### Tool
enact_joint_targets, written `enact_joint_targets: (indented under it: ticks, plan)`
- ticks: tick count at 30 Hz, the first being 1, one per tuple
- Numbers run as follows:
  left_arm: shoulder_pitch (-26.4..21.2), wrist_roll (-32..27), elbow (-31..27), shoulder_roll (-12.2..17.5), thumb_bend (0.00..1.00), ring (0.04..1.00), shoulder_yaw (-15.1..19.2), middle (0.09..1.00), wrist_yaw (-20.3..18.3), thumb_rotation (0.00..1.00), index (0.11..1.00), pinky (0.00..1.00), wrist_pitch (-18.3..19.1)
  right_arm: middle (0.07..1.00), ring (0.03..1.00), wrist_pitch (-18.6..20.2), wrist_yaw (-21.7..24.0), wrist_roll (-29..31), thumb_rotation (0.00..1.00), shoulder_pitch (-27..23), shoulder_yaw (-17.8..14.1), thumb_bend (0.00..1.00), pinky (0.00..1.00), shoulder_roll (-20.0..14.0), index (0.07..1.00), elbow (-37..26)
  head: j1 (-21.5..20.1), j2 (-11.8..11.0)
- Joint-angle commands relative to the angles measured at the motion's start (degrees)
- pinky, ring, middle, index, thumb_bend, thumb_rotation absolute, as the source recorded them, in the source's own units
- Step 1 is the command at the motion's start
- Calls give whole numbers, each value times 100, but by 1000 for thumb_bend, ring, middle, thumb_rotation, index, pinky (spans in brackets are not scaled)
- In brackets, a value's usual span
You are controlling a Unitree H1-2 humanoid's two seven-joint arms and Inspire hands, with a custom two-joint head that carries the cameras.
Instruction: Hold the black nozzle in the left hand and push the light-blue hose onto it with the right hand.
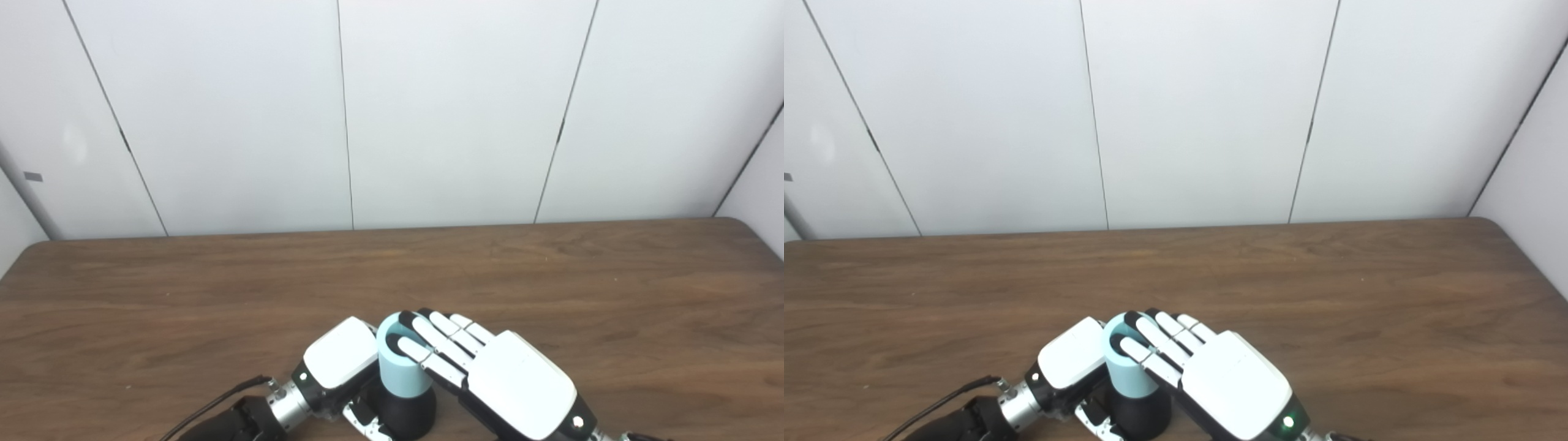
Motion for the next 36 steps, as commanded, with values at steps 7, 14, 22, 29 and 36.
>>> enact_joint_targets:
  ticks: [7, 14, 22, 29, 36]
  plan:
    - [675, 17, 388, -244, 519, 350, -477, 433, -175, 0, 517, 275, -35, 963, 953, -89, 936, 10, 905, 200, 309, 886, 903, -295, 908, 299, -1, 4]
    - [660, 33, 432, -255, 520, 248, -495, 438, -260, 0, 502, 187, -35, 964, 957, -104, 885, 9, 882, 155, 334, 881, 906, -278, 905, 275, -5, 5]
    - [631, 92, 473, -254, 524, 231, -579, 468, -188, 0, 486, 168, -35, 966, 959, -79, 916, 32, 879, 79, 350, 881, 906, -266, 901, 291, -10, 4]
    - [624, -50, 513, -261, 515, 244, -631, 397, -212, 0, 514, 180, -35, 953, 947, -107, 837, 175, 899, 26, 351, 890, 885, -311, 898, 359, -8, 6]
    - [644, -448, 530, -256, 524, 209, -620, 472, -460, 0, 484, 146, -35, 965, 955, -98, 879, 62, 901, 98, 372, 884, 898, -334, 906, 336, -8, 6]
